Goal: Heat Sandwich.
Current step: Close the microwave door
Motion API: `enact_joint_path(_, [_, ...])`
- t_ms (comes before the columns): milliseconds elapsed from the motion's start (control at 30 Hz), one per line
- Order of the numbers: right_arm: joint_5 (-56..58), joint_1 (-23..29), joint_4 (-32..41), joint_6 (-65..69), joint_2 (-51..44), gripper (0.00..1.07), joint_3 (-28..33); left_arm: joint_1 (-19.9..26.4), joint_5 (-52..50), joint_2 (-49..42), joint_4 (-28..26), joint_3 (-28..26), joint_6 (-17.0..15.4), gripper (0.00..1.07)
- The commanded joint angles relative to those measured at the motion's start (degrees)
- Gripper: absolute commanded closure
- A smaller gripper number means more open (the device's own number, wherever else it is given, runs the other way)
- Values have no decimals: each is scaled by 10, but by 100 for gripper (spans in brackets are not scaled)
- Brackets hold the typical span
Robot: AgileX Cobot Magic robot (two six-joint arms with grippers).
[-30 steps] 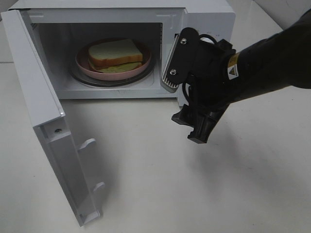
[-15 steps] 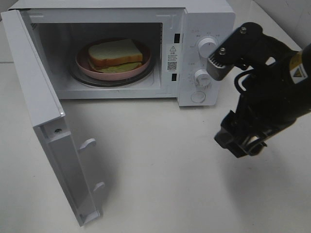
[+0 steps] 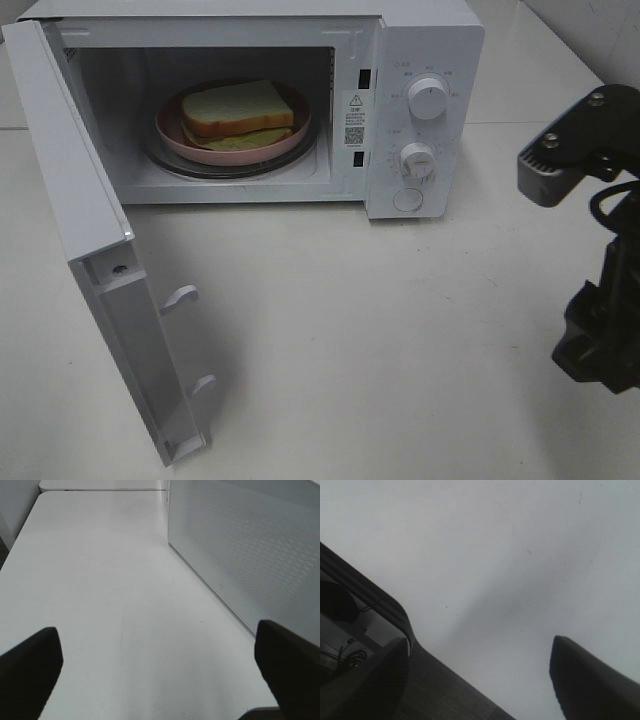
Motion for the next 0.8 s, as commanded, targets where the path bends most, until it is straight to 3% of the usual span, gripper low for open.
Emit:
enact_joint_path(33, [9, -2, 3, 7, -21, 31, 6, -1, -6, -11, -3, 1, -3, 6])
enact_joint_path(300, [1, -4, 10, 11, -205, 31, 79, -1, -6, -11, -3, 1, -3, 6])
enact_joint_path(533, [-37, -6, 10, 20, -306, 31, 131, -1, -6, -11, -3, 1, -3, 6])
enact_joint_path(767, [-41, -81, 11, 37, -371, 31, 141, -1, -6, -11, -3, 1, -3, 6])
enact_joint_path(800, [-41, -112, 11, 37, -394, 31, 141, -1, -6, -11, -3, 1, -3, 6])
